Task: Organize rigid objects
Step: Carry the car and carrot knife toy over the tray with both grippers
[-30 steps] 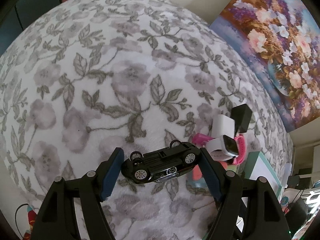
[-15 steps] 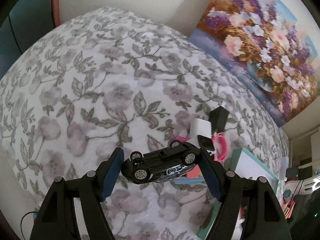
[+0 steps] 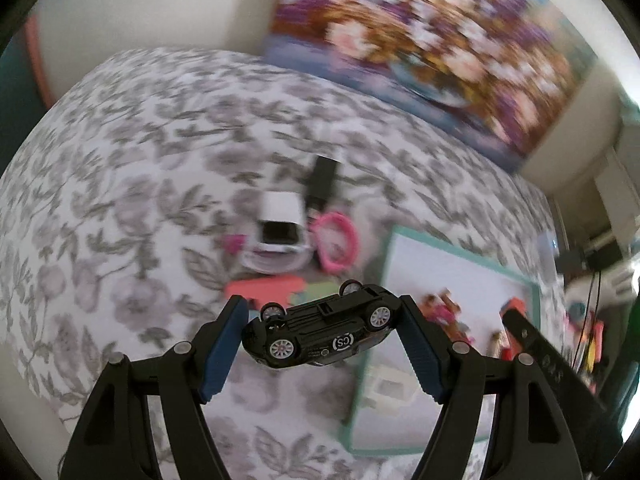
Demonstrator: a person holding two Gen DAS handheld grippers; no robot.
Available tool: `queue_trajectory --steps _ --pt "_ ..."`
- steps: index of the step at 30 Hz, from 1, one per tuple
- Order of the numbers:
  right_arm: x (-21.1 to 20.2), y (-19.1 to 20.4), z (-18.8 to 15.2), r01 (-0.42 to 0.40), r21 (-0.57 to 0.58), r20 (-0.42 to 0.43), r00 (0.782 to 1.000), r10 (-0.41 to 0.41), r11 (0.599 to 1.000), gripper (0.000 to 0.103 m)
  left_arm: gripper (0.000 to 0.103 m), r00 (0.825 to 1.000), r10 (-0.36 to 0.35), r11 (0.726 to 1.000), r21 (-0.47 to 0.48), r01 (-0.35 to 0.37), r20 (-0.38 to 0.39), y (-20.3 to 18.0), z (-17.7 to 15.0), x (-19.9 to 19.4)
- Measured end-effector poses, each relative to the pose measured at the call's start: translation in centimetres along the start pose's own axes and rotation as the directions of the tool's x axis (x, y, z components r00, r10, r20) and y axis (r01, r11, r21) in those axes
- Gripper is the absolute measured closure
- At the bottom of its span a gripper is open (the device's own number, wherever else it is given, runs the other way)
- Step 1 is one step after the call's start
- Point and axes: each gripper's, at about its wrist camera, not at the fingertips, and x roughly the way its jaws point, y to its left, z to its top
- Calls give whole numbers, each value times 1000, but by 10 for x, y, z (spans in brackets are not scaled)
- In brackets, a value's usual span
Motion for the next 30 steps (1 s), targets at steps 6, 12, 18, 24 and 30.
queue_trajectory --steps 6,12,18,24,30 --pt "4 -39 4 39 81 -3 999 -39 996 58 27 999 -4 989 146 11 -44 -54 -17 12" --pt "2 -65 6 84 111 6 996 -85 990 58 27 997 9 969 247 10 -73 -92 -33 22" --pt "6 -79 5 109 123 3 994 -111 986 58 27 992 21 950 313 18 -122 -114 -48 37" --pt "12 -92 2 145 136 -13 989 -144 980 58 27 990 51 941 339 -4 -130 -123 -53 44" --pt "21 -94 -2 166 126 -46 986 -162 978 58 27 986 76 935 354 -19 -146 -127 -56 52"
